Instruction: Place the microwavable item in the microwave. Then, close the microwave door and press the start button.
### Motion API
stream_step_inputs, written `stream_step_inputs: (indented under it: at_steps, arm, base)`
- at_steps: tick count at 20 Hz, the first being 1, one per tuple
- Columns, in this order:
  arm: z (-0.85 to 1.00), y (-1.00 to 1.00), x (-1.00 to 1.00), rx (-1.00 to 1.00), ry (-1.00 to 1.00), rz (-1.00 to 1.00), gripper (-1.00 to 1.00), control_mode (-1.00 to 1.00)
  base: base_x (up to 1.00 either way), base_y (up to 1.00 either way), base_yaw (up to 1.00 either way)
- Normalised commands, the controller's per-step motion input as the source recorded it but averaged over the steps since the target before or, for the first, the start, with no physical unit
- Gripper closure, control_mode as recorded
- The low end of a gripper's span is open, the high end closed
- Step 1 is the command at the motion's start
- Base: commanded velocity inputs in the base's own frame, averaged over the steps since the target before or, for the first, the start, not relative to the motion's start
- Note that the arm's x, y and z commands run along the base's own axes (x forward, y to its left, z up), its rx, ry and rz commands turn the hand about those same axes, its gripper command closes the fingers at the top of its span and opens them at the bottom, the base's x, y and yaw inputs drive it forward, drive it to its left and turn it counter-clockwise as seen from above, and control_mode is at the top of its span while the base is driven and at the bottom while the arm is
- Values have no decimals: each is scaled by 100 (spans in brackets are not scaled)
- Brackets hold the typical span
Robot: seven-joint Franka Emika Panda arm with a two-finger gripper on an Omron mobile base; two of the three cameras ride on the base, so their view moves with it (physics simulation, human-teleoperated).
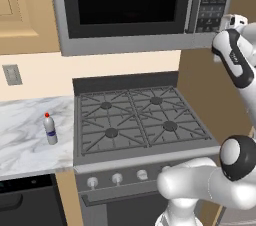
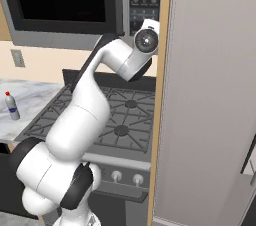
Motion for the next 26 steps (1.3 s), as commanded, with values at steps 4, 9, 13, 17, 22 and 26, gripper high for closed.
stream_step_inputs:
  at_steps: [4, 9, 13, 17, 22, 26]
  arm:
    - [0, -23, 22, 0, 0, 0, -100, -100]
    - [0, -21, 18, 0, 0, 0, -100, -100]
    - [-1, -10, 26, 0, 0, 0, -100, -100]
    - [-14, -2, 33, 0, 0, 0, -100, -100]
    - [-22, 0, 36, 0, 2, 0, -100, -100]
    - [-33, 0, 35, 0, 5, 0, -100, -100]
  base:
    - [0, 0, 0]
    - [0, 0, 0]
    - [0, 0, 0]
    - [0, 0, 0]
    - [0, 0, 0]
    - [0, 0, 0]
